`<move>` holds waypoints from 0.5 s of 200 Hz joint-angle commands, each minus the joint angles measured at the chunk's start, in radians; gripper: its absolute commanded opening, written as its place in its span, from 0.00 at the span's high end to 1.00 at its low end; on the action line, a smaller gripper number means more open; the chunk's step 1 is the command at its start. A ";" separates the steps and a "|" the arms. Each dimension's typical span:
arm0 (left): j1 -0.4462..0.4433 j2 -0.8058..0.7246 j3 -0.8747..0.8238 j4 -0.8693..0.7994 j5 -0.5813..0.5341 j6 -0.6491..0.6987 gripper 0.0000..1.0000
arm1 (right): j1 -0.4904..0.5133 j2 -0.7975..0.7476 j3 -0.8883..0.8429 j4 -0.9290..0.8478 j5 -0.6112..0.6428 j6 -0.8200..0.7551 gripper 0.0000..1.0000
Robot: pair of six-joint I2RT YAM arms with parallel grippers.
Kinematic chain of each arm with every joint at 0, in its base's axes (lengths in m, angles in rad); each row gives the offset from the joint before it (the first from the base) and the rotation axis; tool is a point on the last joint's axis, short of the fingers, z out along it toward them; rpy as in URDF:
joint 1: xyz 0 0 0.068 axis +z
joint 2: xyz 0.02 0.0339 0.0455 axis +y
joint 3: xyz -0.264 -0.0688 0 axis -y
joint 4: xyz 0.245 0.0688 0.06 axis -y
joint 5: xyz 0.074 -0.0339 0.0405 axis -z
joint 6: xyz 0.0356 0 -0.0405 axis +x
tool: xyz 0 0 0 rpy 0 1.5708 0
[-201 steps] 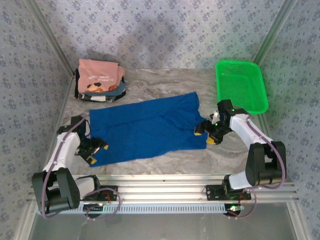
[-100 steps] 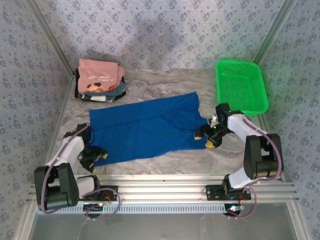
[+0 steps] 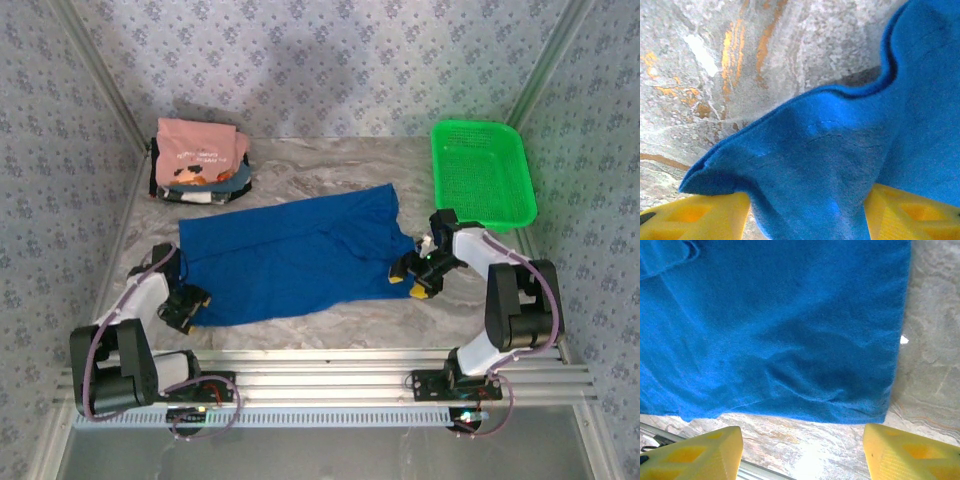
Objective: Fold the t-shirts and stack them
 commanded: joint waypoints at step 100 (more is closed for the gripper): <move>0.041 -0.044 -0.039 -0.106 -0.028 -0.024 0.38 | 0.015 0.031 0.021 0.006 0.002 -0.009 0.34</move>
